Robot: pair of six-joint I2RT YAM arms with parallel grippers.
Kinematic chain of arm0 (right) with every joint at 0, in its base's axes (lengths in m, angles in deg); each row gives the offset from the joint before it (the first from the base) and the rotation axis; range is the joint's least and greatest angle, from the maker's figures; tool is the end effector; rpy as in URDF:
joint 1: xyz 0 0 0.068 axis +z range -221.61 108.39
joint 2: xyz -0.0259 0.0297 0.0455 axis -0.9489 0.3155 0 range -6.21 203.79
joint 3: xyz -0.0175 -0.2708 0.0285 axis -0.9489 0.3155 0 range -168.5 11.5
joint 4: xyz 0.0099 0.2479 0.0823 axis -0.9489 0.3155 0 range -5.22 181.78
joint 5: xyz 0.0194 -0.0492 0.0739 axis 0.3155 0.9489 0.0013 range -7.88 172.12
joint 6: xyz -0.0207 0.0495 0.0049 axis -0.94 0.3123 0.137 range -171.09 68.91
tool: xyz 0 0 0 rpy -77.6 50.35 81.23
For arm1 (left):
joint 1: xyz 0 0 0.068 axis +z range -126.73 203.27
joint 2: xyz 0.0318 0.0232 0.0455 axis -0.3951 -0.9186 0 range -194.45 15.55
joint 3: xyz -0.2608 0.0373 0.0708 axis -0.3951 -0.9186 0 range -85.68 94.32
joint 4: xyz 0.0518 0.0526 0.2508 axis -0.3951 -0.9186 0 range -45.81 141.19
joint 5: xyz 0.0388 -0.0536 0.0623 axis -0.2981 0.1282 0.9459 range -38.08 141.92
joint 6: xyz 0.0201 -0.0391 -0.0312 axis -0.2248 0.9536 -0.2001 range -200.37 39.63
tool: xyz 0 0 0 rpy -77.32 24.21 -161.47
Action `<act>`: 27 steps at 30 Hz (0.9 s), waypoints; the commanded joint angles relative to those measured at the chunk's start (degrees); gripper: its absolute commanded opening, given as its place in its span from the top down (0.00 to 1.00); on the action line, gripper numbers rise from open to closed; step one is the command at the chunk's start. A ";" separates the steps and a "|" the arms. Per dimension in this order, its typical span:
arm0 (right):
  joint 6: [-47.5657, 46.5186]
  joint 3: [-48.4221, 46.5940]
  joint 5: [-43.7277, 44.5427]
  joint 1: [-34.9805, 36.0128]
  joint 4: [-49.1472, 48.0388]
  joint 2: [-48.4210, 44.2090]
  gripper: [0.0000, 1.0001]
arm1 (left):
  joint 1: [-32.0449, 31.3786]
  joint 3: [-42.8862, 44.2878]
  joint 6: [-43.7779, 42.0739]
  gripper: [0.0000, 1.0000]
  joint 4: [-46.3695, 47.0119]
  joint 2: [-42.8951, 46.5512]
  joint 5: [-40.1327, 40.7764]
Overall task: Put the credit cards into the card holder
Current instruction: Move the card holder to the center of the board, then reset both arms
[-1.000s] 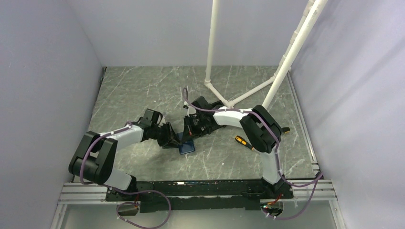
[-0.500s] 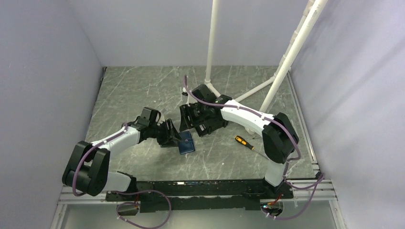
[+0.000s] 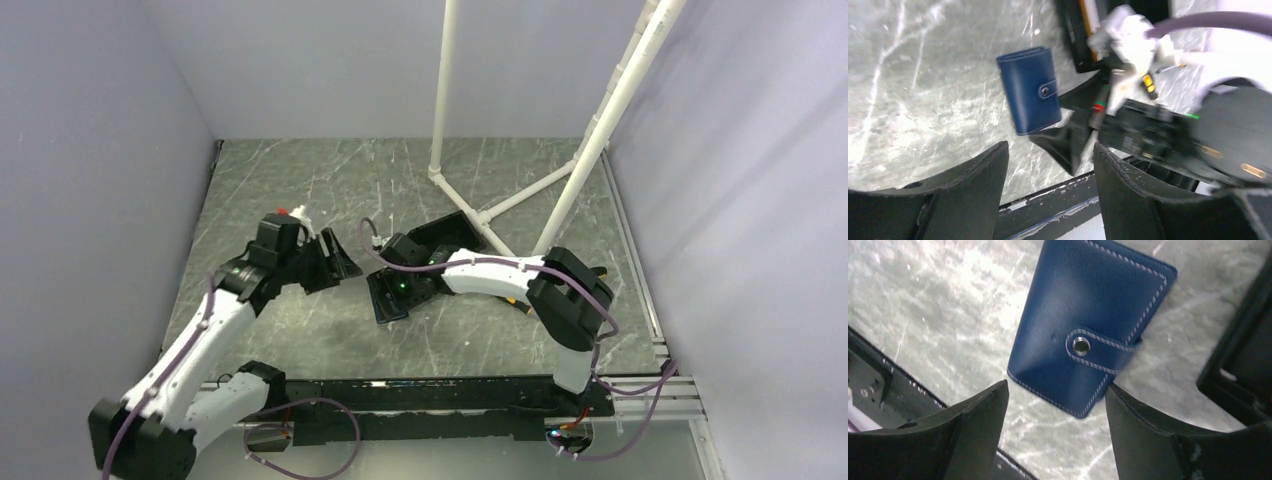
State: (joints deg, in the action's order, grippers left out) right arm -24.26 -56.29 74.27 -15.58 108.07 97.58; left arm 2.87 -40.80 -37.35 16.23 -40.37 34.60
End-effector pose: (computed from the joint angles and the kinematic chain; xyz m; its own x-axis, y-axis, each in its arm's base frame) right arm 0.2039 0.3113 0.1806 -0.8171 -0.4125 -0.4028 -0.5511 0.7641 0.3354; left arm 0.1829 -0.0793 0.2665 -0.8523 -0.3779 -0.3616 -0.0749 0.7725 -0.6306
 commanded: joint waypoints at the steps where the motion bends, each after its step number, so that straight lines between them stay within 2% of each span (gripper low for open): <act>1: 3.21 -3.20 2.51 1.18 -9.71 3.99 0.31 | 0.01 7.37 -0.83 0.32 -10.19 8.64 10.54; 5: 3.23 -15.36 -3.42 1.86 -15.43 11.53 0.36 | 0.01 12.66 -1.34 0.29 -14.81 15.70 16.98; 7: 2.42 -25.60 -5.61 1.93 -13.81 15.71 0.36 | 0.02 15.20 -1.96 0.28 -15.65 18.19 19.59; 11: -0.37 -33.13 -5.70 1.03 -9.49 15.97 0.26 | 0.01 20.92 -3.94 0.27 -16.44 20.79 23.08; 13: -2.59 -33.53 -1.80 -0.09 -3.82 12.42 0.21 | 0.01 24.75 -5.77 0.26 -16.30 21.48 25.00; 16: -8.22 -31.34 6.58 -1.43 2.15 2.24 0.11 | 0.06 28.87 -9.68 0.23 -14.02 22.22 26.60; 19: -15.86 -31.08 15.57 -1.13 6.98 -8.19 0.04 | 0.01 32.82 -14.48 0.13 -10.14 22.08 26.89; 23: -24.39 -30.86 23.28 -0.49 7.47 -22.75 0.00 | 0.01 38.02 -20.30 0.03 -5.41 20.65 27.39; 27: -30.11 -27.43 23.57 0.21 2.23 -34.06 0.00 | 0.01 40.14 -23.41 0.01 -1.13 19.68 26.81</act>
State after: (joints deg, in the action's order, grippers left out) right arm -44.85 -86.15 92.60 -16.37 112.77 72.64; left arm 2.91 -3.18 -54.50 8.06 -18.95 60.66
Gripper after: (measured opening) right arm 0.994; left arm 0.988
